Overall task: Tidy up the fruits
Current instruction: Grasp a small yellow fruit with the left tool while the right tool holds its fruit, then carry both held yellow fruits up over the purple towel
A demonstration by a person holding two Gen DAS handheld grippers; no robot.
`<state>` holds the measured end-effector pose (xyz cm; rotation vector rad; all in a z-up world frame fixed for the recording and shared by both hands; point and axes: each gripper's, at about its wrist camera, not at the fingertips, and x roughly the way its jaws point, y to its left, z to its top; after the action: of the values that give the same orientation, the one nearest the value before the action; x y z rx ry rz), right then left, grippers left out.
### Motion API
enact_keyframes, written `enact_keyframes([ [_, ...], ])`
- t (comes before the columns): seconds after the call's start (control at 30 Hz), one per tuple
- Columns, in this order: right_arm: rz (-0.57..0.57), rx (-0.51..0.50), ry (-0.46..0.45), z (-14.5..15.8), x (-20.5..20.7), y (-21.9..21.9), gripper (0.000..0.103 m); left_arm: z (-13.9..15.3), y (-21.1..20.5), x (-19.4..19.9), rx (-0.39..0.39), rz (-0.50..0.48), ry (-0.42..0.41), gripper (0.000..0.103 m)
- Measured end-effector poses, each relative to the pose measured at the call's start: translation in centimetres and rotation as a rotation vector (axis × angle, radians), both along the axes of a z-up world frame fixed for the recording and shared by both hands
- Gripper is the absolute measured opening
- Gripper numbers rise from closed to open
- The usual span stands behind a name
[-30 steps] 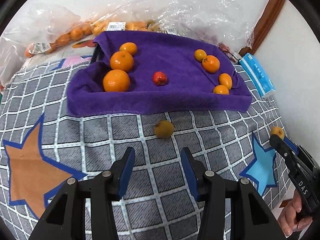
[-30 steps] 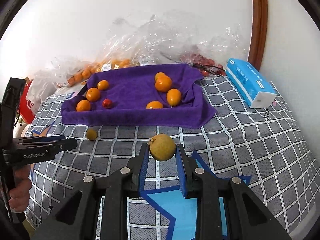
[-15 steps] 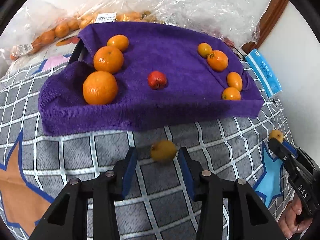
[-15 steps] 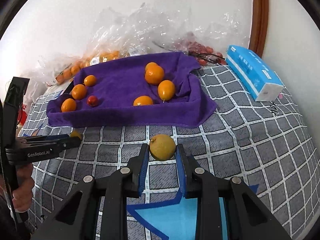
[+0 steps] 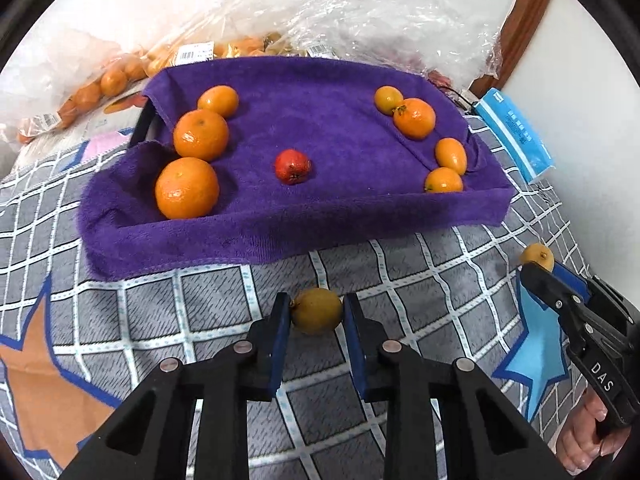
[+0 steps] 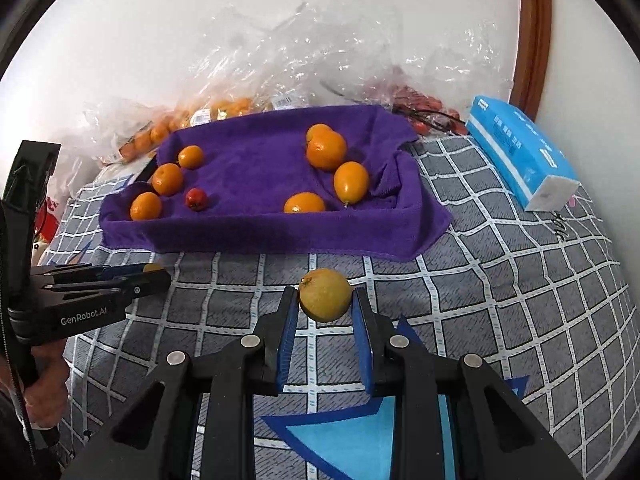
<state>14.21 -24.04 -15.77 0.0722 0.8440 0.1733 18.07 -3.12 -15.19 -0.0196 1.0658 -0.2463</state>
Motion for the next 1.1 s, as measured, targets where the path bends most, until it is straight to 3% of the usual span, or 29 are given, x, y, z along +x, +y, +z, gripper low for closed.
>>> enact_keyframes([
  [0.57, -0.010, -0.005, -0.101, 4.7, -1.7, 0.7, 0.027, 6.1, 3.9, -4.5, -0.041, 0.068, -0.106, 0.025],
  [1.1, -0.019, -0.009, -0.187, 7.8, -1.2, 1.1, 0.027, 10.3, 5.4, -4.4, -0.082, 0.102, -0.195, 0.025],
])
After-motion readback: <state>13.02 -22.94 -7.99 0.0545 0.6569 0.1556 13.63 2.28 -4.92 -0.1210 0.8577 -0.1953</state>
